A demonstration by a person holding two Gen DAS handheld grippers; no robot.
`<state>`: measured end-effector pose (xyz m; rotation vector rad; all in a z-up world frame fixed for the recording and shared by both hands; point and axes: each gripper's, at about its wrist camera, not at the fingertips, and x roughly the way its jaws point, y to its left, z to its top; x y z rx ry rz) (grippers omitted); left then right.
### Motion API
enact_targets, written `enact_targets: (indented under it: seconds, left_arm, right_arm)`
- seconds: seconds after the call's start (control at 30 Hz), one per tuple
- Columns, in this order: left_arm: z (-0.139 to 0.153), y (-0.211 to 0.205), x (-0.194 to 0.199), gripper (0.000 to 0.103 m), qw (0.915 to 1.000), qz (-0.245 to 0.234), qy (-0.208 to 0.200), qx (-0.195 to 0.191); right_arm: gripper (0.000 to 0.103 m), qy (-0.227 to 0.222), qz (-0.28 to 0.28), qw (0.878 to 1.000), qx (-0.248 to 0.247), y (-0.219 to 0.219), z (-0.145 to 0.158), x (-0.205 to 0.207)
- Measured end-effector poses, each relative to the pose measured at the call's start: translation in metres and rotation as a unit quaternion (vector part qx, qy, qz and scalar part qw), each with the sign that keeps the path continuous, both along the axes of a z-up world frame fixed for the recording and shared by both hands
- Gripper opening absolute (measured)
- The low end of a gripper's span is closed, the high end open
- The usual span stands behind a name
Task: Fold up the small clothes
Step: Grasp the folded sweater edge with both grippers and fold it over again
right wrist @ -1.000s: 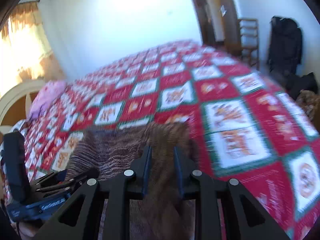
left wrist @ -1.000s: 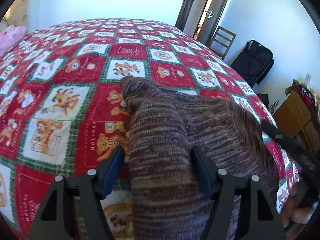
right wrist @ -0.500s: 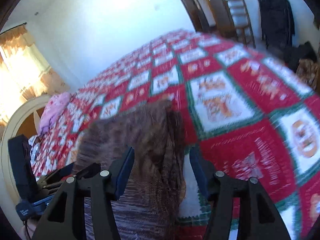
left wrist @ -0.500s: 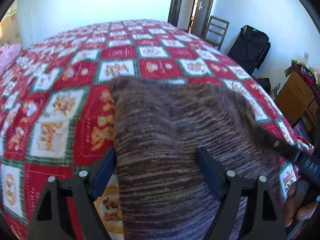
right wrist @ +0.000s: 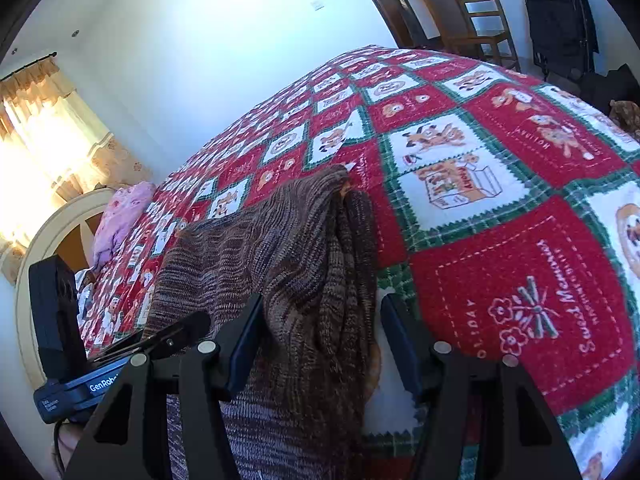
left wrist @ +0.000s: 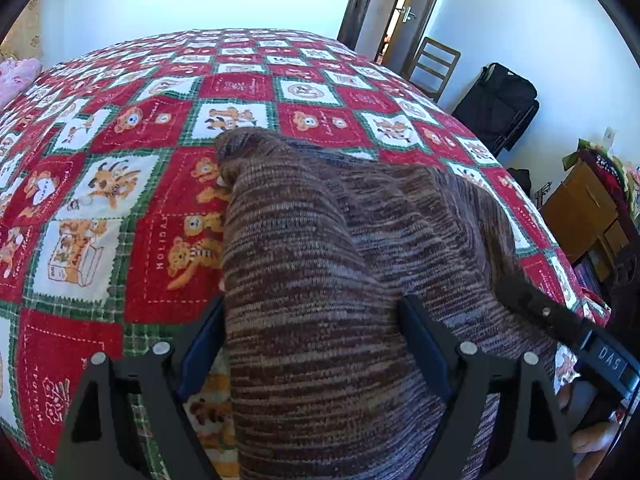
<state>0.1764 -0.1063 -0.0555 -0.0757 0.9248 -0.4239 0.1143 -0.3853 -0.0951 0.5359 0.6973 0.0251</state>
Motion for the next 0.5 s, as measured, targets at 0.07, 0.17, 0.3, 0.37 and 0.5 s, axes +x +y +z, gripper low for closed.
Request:
enact_targets:
  seconds: [0.07,0.17,0.3,0.37,0.5]
  left_arm:
    - [-0.001,0.003,0.001,0.088,0.9999,-0.002,0.003,-0.01]
    - [-0.002,0.002,0.001,0.089,0.9999,-0.002,0.002,-0.012]
    - [-0.002,0.001,0.001,0.091,0.9999,-0.006,0.001,-0.011]
    - [-0.002,0.002,0.002,0.091,0.9999,-0.008,0.001,-0.014]
    - [-0.003,0.002,0.003,0.093,0.9996,-0.015,0.003,-0.021]
  right_arm:
    - [0.061,-0.011,-0.028,0.999,-0.019,-0.003,0.01,-0.008]
    - [0.062,-0.014,-0.054,0.998,-0.013,-0.016,0.016,-0.011]
    - [0.062,0.006,0.0,0.999,0.045,-0.018,0.001,0.001]
    - [0.063,0.007,0.037,0.999,0.039,-0.005,0.001,0.007]
    - [0.063,0.009,0.078,0.997,0.011,0.02,0.003,0.016]
